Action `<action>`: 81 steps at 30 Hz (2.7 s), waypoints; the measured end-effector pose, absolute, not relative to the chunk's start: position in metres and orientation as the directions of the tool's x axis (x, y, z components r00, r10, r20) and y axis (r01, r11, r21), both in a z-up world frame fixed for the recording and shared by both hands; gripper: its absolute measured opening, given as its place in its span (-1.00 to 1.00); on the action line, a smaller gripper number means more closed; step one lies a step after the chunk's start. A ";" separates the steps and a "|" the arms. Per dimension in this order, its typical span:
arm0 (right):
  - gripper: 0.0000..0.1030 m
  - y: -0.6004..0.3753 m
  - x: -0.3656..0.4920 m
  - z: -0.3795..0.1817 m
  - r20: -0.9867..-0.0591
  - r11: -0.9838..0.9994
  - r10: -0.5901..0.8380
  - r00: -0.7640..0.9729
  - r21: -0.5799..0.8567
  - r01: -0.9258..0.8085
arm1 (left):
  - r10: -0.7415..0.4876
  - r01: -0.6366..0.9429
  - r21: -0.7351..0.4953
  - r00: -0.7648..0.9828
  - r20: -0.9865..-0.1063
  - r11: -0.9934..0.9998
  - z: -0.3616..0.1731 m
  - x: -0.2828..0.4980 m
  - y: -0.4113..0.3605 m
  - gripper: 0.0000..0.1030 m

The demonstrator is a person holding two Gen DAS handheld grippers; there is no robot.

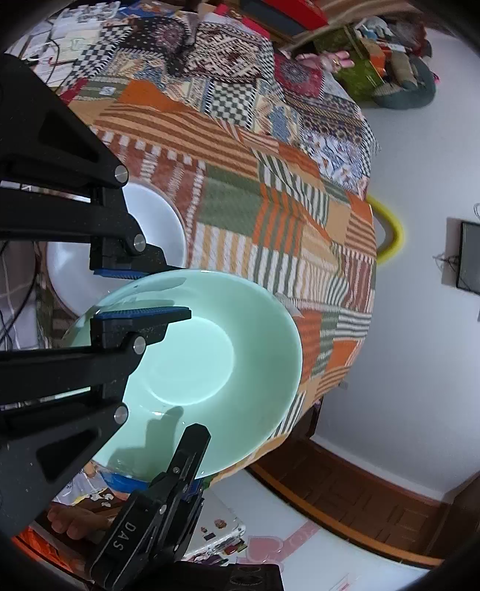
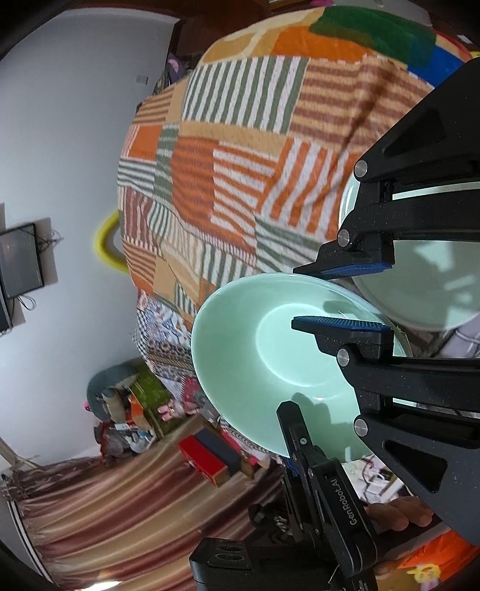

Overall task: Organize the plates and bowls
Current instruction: 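Lift the small mint green bowl and carry it over the stack, then lower the small mint green bowl into the white dotted bowl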

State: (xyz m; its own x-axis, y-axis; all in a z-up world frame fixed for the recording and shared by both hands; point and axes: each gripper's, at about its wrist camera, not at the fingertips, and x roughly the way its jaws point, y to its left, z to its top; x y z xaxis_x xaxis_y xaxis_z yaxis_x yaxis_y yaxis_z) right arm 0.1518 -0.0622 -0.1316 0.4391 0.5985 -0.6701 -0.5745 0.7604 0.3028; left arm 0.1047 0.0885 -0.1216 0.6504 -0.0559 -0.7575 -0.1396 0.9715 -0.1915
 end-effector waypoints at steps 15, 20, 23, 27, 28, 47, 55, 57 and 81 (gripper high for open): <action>-0.66 -0.008 0.136 -0.164 -0.738 0.732 0.582 0.342 0.292 -0.615 | -0.009 -0.246 -0.197 0.602 -0.798 0.949 -0.161 0.082 0.132 -0.76; -0.66 0.006 0.133 -0.176 -0.763 0.727 0.568 0.309 0.289 -0.623 | -0.005 -0.283 -0.203 0.571 -0.821 0.937 -0.183 0.078 0.145 -0.76; -0.66 0.013 0.132 -0.184 -0.776 0.723 0.561 0.289 0.289 -0.627 | -0.010 -0.301 -0.210 0.552 -0.834 0.930 -0.194 0.077 0.152 -0.76; -0.66 0.020 0.131 -0.194 -0.793 0.724 0.549 0.266 0.291 -0.625 | -0.010 -0.313 -0.209 0.535 -0.845 0.926 -0.205 0.075 0.157 -0.76; -0.66 0.021 0.131 -0.197 -0.796 0.724 0.546 0.261 0.292 -0.624 | -0.011 -0.317 -0.211 0.531 -0.847 0.925 -0.208 0.075 0.158 -0.76; -0.66 0.036 0.131 -0.209 -0.822 0.728 0.498 0.275 0.224 -0.647 | -0.015 -0.367 -0.221 0.488 -0.873 0.904 -0.238 0.077 0.172 -0.76; -0.65 0.035 0.135 -0.208 -0.830 0.710 0.500 0.247 0.229 -0.666 | 0.026 -0.367 -0.189 0.508 -0.861 0.911 -0.228 0.073 0.171 -0.76; -0.65 0.033 0.135 -0.206 -0.830 0.708 0.499 0.251 0.223 -0.670 | 0.043 -0.366 -0.180 0.525 -0.850 0.913 -0.221 0.071 0.171 -0.76; -0.14 0.012 0.142 -0.215 -0.821 0.753 0.501 0.275 0.257 -0.606 | -0.043 -0.376 -0.268 0.510 -0.859 0.887 -0.242 0.066 0.176 -0.29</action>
State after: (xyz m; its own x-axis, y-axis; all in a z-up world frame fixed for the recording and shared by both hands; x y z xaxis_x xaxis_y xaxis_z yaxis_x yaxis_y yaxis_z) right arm 0.1418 0.0122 -0.2153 0.2748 0.5011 -0.8206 -0.6059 0.7529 0.2568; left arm 0.0664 0.1764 -0.2417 0.5102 -0.0432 -0.8589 -0.3758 0.8872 -0.2679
